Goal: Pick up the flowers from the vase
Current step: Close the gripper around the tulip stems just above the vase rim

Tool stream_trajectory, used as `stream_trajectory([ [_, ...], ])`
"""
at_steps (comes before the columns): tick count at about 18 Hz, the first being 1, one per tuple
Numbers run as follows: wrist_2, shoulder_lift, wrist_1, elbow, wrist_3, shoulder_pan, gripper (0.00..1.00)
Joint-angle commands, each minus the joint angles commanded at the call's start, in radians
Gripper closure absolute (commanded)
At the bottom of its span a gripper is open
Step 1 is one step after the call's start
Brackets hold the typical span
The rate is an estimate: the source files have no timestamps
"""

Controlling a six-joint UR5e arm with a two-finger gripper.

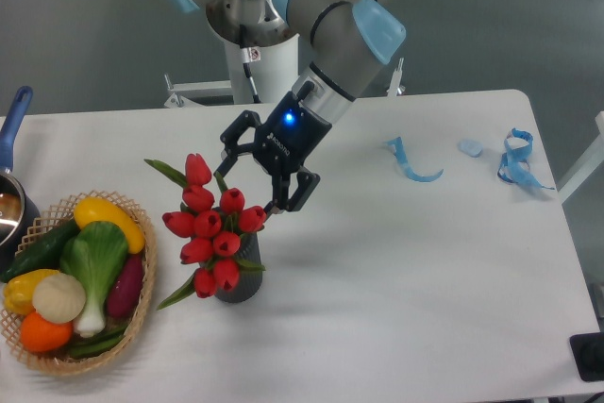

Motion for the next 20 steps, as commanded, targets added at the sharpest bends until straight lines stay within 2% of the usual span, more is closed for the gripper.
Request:
stream_trajectory([
  [3,0.000,-0.043,0.037,0.038,-0.044,-0.015,0.00],
  [10,0.002,-0.077,0.042,0.063,-0.055,-0.037,0.00],
  [13,0.005,-0.098,0.074,0.068,-0.054,-0.057,0.00],
  [16,0.006,-0.100,0.075,0.069,-0.054,-0.074,0.00],
  [18,0.005,-0.100,0.075,0.072,-0.055,-0.075,0.19],
  [20,0.005,-0.100,0.075,0.072,-0.055,-0.074,0.33],
])
